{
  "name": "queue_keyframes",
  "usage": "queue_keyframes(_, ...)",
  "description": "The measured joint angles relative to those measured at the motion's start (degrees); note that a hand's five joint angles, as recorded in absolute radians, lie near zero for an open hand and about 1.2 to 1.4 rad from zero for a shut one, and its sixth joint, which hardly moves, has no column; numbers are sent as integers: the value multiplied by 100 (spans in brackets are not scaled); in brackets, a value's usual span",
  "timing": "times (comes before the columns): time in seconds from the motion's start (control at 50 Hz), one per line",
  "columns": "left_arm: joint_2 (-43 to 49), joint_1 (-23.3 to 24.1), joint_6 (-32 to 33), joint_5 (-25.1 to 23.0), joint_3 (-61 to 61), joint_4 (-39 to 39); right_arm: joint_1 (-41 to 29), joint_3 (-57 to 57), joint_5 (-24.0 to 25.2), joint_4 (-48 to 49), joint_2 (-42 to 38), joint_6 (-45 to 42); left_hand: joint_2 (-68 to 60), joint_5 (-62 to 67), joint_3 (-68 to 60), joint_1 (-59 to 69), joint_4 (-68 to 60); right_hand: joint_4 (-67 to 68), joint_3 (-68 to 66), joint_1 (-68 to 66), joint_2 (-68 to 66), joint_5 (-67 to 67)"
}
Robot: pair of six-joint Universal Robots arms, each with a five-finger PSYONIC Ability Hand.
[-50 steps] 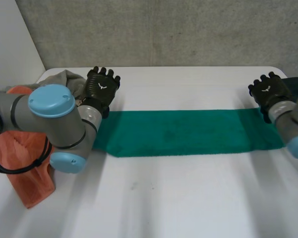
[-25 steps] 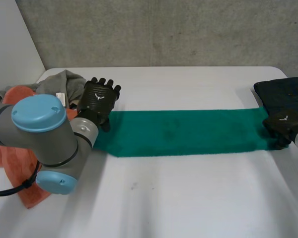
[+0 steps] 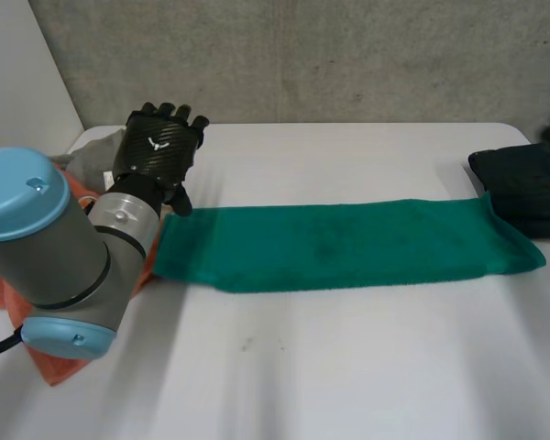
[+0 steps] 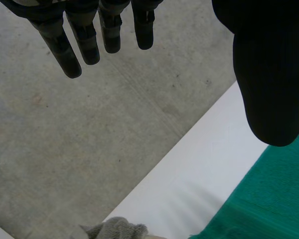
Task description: Fold the laundry.
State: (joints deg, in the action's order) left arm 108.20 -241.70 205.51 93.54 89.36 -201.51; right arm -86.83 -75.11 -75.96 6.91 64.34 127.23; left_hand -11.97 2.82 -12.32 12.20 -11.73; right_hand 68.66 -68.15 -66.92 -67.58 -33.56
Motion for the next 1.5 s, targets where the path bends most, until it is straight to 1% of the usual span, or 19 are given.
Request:
queue_keyframes(0.02,-23,-5,-6,2,9,4,-185,5,-5,47,39,56,0,0,0,0,0,0,0,0,0,0)
queue_keyframes(0.06,-78,-16,-24,6,37,13,-632,5,-47,166,119,230,0,0,0,0,0,-400,370,314,335,-1021)
queue_keyframes(0.08,-99,-20,-33,6,52,18,-749,-1,-65,195,136,291,0,0,0,0,0,-743,706,597,665,-959)
queue_keyframes(0.1,-115,-23,-42,7,67,21,-915,-16,-99,238,161,398,0,0,0,0,0,-1843,1805,1815,1904,-95)
queue_keyframes(0.14,-154,-26,-81,7,117,29,-1125,-74,-155,277,189,672,0,0,0,0,0,-3572,3525,3471,3533,1276)
queue_keyframes(0.18,-181,-25,-136,3,162,35,-1205,-157,-174,266,198,934,0,0,0,0,0,-4232,4166,4063,4157,1866)
queue_keyframes(0.24,-206,-20,-235,-7,209,40,-1195,-309,-123,195,198,1238,0,0,0,0,0,-4629,4499,4342,4407,2245)
queue_keyframes(0.32,-222,-1,-471,-29,249,42,-692,-679,174,-22,188,1529,0,0,0,0,0,-4678,4522,4343,4407,2309)
queue_keyframes(0.48,-200,38,-743,-47,257,37,661,-1175,991,-176,95,1538,0,0,0,0,0,-4664,4521,4342,4407,2205)
queue_keyframes(0.54,-172,61,-771,-48,261,39,931,-1279,1235,-153,-76,1441,0,0,0,0,0,-4663,4507,4340,4404,2066)
queue_keyframes(0.66,-128,94,-768,-47,264,38,1062,-1342,1358,-69,-477,1057,0,0,0,0,0,-4512,4503,4323,4391,1901)
queue_keyframes(0.8,-114,96,-759,-46,260,34,1112,-1247,1347,130,-907,767,0,0,0,0,0,-3956,3945,3797,4044,1420)
queue_keyframes(0.88,-112,92,-758,-46,261,33,1116,-1181,1353,332,-1067,743,0,0,0,0,0,-2885,2829,2706,2773,369)
queue_keyframes(0.92,-113,90,-758,-46,265,33,1115,-1133,1355,465,-1148,746,0,0,0,0,0,-1013,954,858,835,-1469)
queue_keyframes(0.96,-113,89,-760,-46,268,33,1114,-1099,1354,533,-1187,757,0,0,0,0,0,-277,233,366,111,-2146)
queue_keyframes(1.12,-123,88,-766,-42,275,33,1177,-1007,1309,591,-1186,797,0,0,0,0,0,-22,21,366,5,-2239)
queue_keyframes(1.3,-141,95,-771,-37,289,33,1559,-1003,1281,363,-898,735,0,0,0,0,0,-6,20,366,4,-2239)
queue_keyframes(1.38,-172,97,-774,-34,326,33,1694,-865,1062,195,-717,661,0,0,0,0,0,-5,10,366,4,-2239)
queue_keyframes(1.5,-254,91,-773,-35,392,32,1918,-375,454,-140,-447,508,0,0,0,0,0,-3,0,366,4,-2239)
